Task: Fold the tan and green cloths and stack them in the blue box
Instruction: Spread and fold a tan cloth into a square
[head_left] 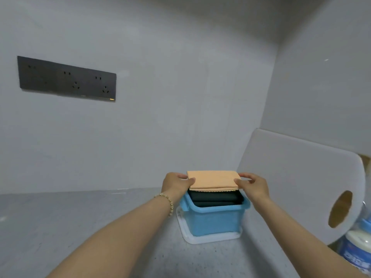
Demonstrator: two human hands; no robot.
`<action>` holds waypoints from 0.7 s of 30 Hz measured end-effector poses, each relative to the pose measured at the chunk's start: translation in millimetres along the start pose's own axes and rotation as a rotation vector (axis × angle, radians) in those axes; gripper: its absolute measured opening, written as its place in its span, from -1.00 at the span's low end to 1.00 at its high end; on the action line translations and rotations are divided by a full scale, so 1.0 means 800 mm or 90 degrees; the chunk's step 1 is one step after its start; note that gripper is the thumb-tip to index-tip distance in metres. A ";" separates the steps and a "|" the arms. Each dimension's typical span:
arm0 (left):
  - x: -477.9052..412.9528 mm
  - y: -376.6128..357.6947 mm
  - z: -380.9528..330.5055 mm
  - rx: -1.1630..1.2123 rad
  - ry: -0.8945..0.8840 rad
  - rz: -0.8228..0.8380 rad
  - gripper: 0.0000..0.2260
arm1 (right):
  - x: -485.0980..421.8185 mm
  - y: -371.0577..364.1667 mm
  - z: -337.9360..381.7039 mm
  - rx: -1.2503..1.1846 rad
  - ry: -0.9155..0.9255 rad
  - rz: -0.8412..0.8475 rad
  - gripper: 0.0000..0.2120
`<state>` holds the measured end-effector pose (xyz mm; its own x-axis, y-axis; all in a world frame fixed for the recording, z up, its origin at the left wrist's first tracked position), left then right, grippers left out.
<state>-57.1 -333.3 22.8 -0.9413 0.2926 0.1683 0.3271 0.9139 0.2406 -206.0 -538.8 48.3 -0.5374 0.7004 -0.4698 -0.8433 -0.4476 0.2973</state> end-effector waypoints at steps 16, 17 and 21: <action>-0.020 -0.038 0.020 -0.707 -0.083 0.013 -0.53 | -0.015 -0.042 -0.057 0.516 0.050 0.429 -0.59; -0.018 -0.040 0.016 -0.746 -0.070 0.017 -0.52 | -0.015 -0.044 -0.056 0.522 0.035 0.439 -0.59; -0.008 -0.044 0.017 -0.769 -0.035 0.026 -0.52 | -0.010 -0.049 -0.049 0.511 0.017 0.418 -0.59</action>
<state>-63.6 -363.7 -0.1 -0.9214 0.3531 0.1625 0.1959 0.0607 0.9788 -168.7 -548.9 7.6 -0.8996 0.4356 -0.0307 -0.1432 -0.2277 0.9631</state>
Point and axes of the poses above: each hand's wrist, its own x-axis away from the middle knuckle, its own y-axis out of the back of the hand, z = x × y, the point moved 5 cm from there along -x, towards the middle knuckle, and after that the axes turned 15 degrees about y, right-handed, at the moved point
